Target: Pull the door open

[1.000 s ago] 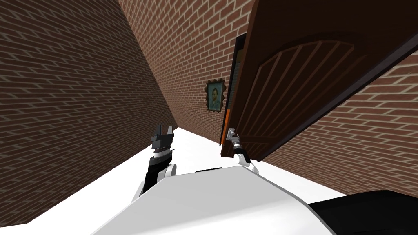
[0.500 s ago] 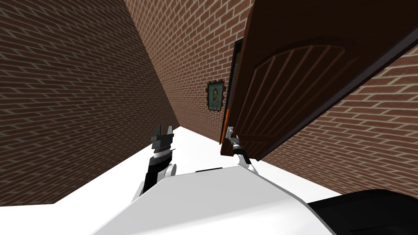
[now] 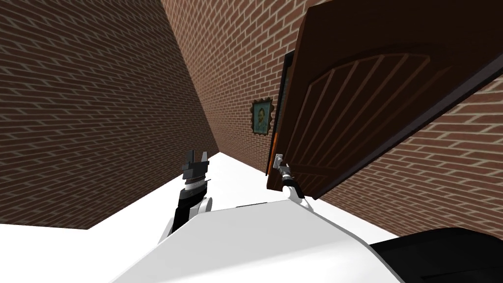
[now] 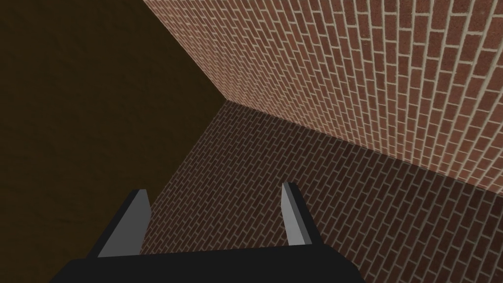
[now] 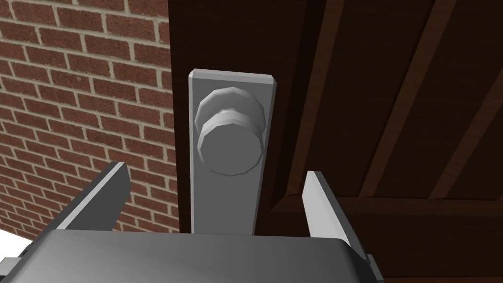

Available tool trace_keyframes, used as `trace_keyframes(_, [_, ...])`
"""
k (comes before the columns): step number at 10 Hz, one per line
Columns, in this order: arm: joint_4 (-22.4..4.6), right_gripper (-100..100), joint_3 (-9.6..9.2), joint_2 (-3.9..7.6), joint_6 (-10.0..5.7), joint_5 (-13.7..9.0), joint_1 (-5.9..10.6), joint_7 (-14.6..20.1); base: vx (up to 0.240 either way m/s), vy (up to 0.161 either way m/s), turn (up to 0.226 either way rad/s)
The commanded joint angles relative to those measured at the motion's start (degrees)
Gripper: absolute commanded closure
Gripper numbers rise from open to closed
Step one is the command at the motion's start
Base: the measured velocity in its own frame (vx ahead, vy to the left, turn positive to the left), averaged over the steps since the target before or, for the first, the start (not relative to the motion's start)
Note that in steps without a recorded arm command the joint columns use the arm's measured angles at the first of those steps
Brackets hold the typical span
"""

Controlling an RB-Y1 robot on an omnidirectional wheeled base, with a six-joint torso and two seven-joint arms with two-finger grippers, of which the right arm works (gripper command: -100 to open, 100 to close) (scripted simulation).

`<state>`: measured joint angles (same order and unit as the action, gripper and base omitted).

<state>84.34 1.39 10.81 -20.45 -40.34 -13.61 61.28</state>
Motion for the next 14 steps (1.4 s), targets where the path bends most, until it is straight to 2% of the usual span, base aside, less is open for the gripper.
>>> trace_keyframes(1, [-1.4,-100,1.44,1.93,-0.38,-0.9,0.49,1.5,0.187,-0.021,0.19])
trace_keyframes(2, [-2.0,-100,2.12,2.68,-0.63,-1.3,0.63,2.1,0.173,0.0,0.152])
trace_keyframes(3, [-1.3,-100,1.79,2.22,-0.18,-1.1,0.45,1.5,0.08,-0.002,0.026])
trace_keyframes(4, [-1.3,100,1.79,2.22,-0.18,-1.1,0.45,1.5,-0.004,-0.006,-0.042])
trace_keyframes(9, [-1.3,100,1.79,2.22,-0.18,-1.1,0.45,1.5,-0.017,-0.003,0.001])
trace_keyframes(10, [-1.5,100,1.18,3.53,-0.42,-1.3,0.0,2.7,-0.119,-0.035,0.164])
trace_keyframes(13, [-1.4,100,-0.07,5.65,-1.03,-1.6,-0.54,4.9,-0.228,-0.069,0.204])
trace_keyframes(14, [-1.4,100,-0.78,6.86,-1.38,-1.8,-0.85,6.1,-0.272,-0.052,0.264])
